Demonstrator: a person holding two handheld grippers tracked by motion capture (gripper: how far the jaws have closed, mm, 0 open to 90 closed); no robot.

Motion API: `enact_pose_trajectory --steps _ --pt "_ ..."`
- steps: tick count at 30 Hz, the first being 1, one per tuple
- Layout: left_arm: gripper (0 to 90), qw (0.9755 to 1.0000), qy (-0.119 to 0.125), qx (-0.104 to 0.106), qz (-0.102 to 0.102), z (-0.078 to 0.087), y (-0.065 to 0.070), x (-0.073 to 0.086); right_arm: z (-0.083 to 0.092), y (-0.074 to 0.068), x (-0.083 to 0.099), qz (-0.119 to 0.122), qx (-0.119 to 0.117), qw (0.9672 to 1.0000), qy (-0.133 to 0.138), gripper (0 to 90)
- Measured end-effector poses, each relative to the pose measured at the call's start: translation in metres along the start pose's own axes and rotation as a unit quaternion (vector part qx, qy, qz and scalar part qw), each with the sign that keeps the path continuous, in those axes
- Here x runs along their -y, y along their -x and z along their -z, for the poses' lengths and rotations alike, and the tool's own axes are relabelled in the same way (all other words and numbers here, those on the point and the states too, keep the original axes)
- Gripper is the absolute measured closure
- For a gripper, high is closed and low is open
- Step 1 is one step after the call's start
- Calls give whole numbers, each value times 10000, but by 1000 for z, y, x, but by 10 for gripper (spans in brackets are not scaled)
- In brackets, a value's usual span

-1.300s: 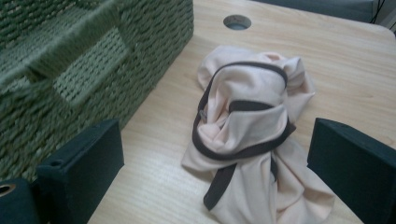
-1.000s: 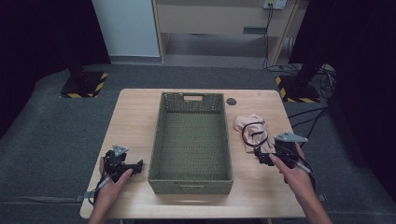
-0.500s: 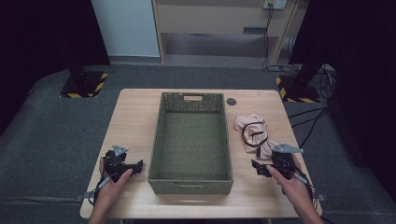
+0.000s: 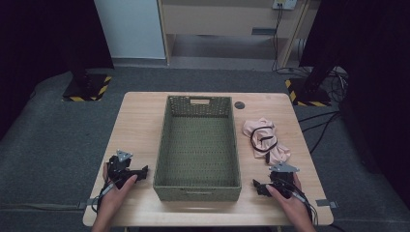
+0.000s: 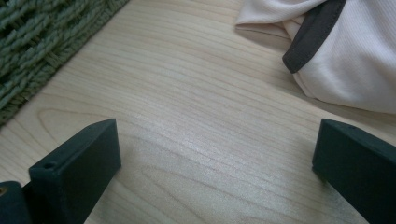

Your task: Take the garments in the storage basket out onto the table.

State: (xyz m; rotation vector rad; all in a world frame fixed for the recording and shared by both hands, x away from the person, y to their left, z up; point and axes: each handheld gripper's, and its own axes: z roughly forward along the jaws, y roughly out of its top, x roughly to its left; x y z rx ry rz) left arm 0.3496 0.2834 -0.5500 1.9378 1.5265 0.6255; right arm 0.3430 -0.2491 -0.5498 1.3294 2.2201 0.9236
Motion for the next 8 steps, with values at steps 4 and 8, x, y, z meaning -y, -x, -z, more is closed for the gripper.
enact_pose_trajectory --steps 4,8 --pt "0 10000 -1 0 -1 0 0 0 0 0 0 -15 -7 10000 -6 5" --pt "0 10000 -1 2 -1 0 0 0 0 -1 0 1 -9 10000 -19 3"
